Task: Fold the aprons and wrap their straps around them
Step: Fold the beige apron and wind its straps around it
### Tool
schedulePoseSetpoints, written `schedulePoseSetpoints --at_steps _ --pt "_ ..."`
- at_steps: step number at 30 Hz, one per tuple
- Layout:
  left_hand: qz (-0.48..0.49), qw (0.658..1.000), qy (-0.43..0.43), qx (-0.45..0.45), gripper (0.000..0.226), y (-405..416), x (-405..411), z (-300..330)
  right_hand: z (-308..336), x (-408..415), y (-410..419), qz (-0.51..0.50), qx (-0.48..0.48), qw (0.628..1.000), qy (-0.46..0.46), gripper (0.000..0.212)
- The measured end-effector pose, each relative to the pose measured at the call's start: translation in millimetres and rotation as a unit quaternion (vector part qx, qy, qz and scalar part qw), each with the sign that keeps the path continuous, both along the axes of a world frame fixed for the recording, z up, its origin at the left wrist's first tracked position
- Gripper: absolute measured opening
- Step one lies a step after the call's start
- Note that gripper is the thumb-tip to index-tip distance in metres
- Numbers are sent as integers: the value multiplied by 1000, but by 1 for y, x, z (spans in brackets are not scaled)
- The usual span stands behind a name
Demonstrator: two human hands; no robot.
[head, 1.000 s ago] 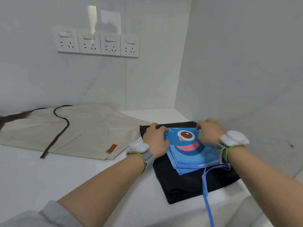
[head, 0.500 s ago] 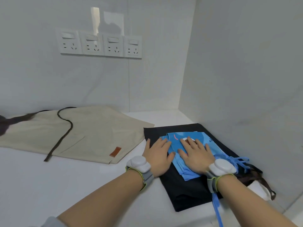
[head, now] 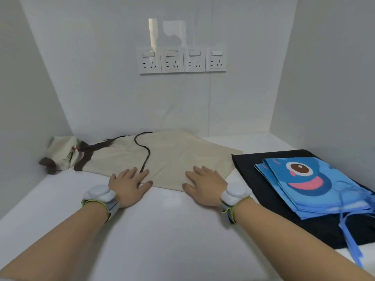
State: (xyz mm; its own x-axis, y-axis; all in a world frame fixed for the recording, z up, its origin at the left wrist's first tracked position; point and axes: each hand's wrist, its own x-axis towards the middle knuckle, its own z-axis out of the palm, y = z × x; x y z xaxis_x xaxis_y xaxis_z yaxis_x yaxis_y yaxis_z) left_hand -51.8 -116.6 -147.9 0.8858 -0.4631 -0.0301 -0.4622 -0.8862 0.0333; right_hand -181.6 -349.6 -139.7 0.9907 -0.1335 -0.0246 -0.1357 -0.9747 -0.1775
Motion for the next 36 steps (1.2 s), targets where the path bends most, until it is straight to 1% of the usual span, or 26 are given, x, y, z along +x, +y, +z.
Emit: schedulePoseSetpoints --at_steps 2,4,7,9,11,13,16,17,18,19,20,21,22,24,26,27,30,33,34,36 --pt "-16 1000 -17 3 66 2 -2 2 -6 16 21 -35 -1 999 35 62" --pt "-35 998 -45 12 73 9 -4 3 -10 22 33 -50 -23 997 45 62" --pt "-71 994 -81 33 85 21 -16 12 -11 16 30 -26 -30 998 53 57" --pt "-109 988 -93 52 85 25 -33 15 -7 6 13 7 -23 998 58 54" --pt "-148 984 -84 56 79 34 -59 18 0 -4 -9 42 -20 996 70 49" --pt "-189 980 -60 26 69 39 -88 24 11 -8 -28 49 -41 994 89 45" --pt "-227 973 24 -29 58 31 -111 38 36 9 -26 29 -154 980 120 55" --pt "-226 971 60 -49 54 26 -111 43 43 17 -13 29 -175 979 105 55" --pt "-221 970 80 -64 52 22 -106 46 46 23 4 38 -167 983 71 51" --pt "-213 972 73 -64 50 21 -98 46 43 27 21 46 -119 991 30 47" --pt "-197 978 46 -53 48 22 -88 44 38 28 40 49 -47 998 2 46" --pt "-168 985 9 -37 46 26 -76 40 29 27 57 46 14 999 -4 48" --pt "-126 991 -24 -23 46 34 -65 35 20 26 72 38 38 999 10 51" --pt "-39 997 -64 6 50 57 -48 23 0 27 90 16 -1 999 43 59" --pt "8 998 -57 16 67 81 -40 11 -11 31 93 5 -28 998 58 63" --pt "23 999 -41 9 70 89 -39 4 -13 35 89 6 -31 998 56 63" --pt "54 998 11 -16 63 93 -51 -8 -11 49 73 54 -51 996 58 61" --pt "34 998 42 -29 67 83 -65 -8 -4 63 55 96 -51 991 75 59" --pt "22 997 47 -53 65 83 -66 -5 -3 67 50 104 -50 990 78 59" --pt "15 987 32 -157 55 91 -60 6 1 69 44 109 -34 990 84 57"
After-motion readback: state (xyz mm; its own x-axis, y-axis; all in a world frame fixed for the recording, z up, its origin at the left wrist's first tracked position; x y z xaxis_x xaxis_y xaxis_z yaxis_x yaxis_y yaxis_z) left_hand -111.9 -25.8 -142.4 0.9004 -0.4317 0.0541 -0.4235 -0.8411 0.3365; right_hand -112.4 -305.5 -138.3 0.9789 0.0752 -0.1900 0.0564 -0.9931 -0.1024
